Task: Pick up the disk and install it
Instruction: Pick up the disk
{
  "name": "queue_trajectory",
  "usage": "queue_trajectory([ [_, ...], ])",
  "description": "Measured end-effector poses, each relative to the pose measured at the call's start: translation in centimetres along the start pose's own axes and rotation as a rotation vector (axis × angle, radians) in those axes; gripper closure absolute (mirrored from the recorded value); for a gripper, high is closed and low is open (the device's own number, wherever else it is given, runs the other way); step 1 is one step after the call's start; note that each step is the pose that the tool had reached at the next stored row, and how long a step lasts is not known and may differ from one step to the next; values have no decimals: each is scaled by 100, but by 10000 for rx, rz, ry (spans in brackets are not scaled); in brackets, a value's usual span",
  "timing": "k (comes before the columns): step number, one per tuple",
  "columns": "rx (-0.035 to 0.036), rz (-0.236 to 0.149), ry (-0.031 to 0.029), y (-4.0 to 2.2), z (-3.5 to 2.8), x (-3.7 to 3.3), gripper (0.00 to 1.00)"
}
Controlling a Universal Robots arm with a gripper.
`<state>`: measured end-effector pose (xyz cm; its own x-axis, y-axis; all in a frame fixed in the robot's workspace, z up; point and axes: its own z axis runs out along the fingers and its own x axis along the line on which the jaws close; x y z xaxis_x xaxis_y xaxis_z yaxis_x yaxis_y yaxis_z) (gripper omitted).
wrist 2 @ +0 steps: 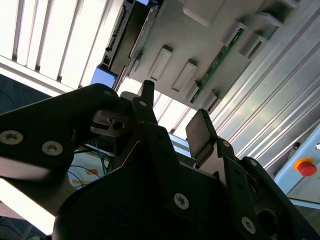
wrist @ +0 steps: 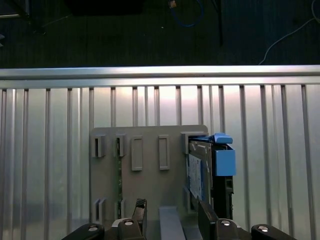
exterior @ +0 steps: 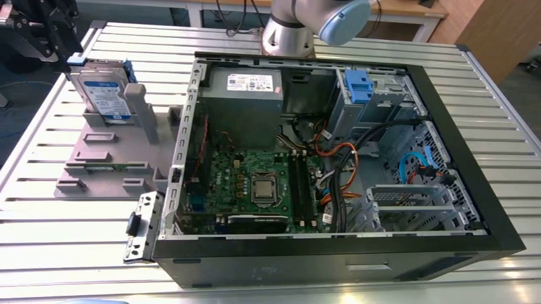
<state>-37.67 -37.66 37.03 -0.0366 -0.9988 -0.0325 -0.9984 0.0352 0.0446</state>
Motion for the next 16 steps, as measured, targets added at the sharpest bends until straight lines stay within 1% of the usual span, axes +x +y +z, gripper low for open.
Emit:
queue_trajectory([
  [11, 0, 1, 0, 0, 12, -17, 47],
  [16, -1, 0, -13, 0, 19, -17, 47],
])
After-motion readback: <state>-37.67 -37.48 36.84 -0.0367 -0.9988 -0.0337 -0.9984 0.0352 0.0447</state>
